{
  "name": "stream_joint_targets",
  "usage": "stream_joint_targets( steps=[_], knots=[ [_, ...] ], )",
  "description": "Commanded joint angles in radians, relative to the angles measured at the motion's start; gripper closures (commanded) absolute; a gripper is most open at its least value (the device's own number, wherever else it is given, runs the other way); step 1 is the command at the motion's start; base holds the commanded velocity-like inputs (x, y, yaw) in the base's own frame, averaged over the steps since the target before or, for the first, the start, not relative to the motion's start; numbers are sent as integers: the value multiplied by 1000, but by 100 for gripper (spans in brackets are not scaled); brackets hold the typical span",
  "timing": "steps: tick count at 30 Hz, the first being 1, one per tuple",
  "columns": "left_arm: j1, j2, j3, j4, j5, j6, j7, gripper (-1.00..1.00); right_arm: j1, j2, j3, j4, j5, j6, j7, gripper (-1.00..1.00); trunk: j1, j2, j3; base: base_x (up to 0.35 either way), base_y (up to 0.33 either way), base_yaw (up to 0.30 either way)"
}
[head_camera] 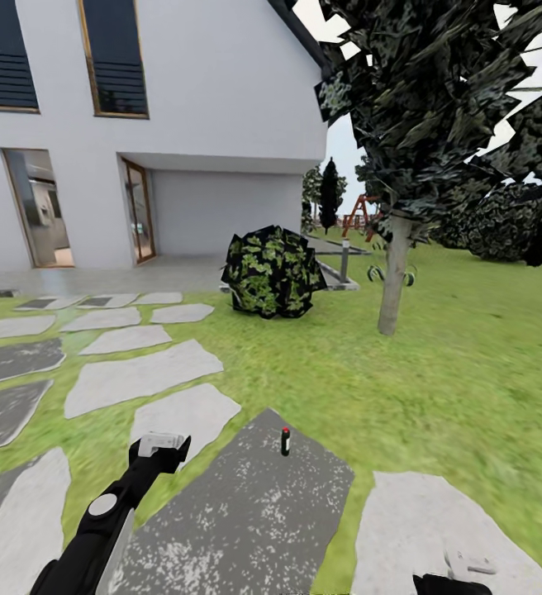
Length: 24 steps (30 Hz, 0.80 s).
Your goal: Pick up the pesticide atomizer in the garden and spray insectifuge to fully cover both potted plants in the garden.
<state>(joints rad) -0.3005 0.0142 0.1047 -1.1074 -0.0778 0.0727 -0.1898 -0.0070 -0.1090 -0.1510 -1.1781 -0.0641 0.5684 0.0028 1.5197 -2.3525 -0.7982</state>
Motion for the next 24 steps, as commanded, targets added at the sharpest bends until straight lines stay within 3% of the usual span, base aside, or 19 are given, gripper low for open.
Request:
stream_joint_targets(
  steps=[1, 7, 24],
  knots=[
    [0, 0, 3, -2, -8, 4, -7, -100, -1, 0, -1, -2, -6, 5, 0, -100, 0, -1, -2, 0, 316, -252],
    [0, 0, 3, -2, -8, 4, -7, -100, -1, 0, 0, -2, -6, 5, -1, -100, 0, -1, -7, 0, 316, -199],
    [0, 0, 2, -2, -8, 4, -7, -100, -1, -1, 3, -2, 3, 4, -1, -100, 0, -1, -7, 0, 316, -7]
  ],
)
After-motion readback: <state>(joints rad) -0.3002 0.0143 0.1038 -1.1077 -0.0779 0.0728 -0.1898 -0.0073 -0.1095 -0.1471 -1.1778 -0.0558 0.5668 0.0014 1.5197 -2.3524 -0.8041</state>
